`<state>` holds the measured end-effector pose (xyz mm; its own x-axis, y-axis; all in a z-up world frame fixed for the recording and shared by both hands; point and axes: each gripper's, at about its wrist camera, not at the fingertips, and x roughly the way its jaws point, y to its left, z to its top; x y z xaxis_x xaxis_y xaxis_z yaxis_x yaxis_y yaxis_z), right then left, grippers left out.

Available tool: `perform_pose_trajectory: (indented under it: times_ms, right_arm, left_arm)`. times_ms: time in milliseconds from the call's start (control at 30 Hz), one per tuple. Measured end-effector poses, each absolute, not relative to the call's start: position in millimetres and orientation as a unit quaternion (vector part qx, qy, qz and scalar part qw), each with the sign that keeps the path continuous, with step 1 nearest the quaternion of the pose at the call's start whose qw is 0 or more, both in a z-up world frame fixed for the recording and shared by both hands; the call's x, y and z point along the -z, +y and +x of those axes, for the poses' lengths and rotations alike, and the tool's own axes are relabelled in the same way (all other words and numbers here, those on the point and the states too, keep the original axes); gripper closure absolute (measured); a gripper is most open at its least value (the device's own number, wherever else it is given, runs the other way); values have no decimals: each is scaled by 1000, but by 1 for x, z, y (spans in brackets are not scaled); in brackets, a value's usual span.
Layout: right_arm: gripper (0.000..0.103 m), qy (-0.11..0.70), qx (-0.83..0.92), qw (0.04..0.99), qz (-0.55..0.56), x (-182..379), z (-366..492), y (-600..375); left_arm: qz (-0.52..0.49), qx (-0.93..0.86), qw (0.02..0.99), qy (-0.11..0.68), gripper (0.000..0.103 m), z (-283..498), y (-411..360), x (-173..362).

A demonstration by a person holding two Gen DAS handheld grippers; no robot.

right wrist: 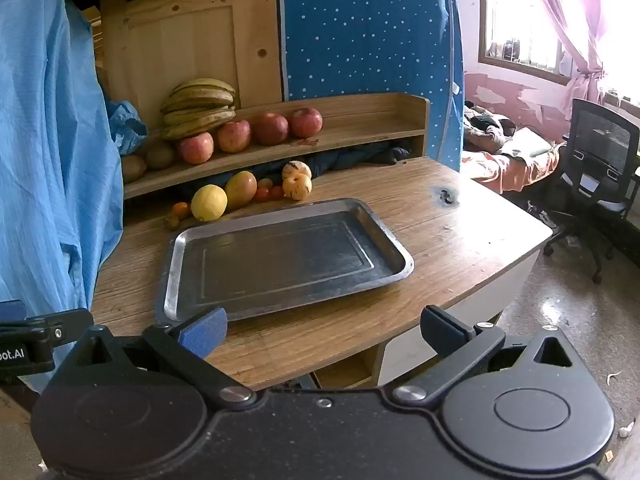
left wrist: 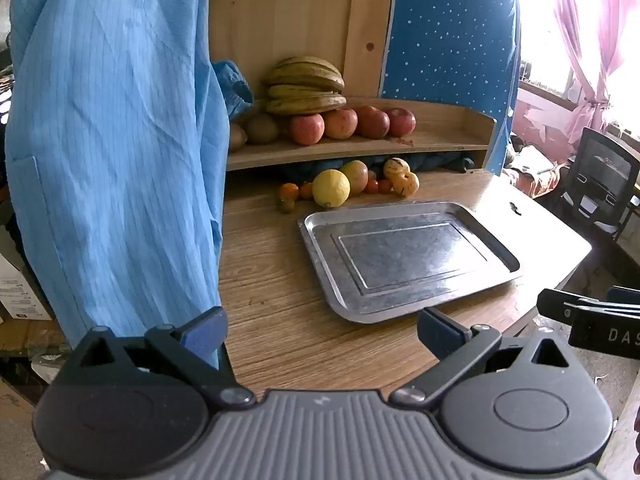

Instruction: Organize fruits

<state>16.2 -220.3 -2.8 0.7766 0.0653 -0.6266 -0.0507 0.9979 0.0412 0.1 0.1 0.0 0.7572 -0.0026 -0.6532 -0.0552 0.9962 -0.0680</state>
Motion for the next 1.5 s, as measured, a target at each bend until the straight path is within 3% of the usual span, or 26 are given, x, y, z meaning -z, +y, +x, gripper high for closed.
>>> perform_pose_trajectory:
  times_ms: [1500]
  right_arm:
    - [0,339,-31,940,12,4,21,-223]
  left_arm:
    - [-42,-15,933,356,0,4,-1,8]
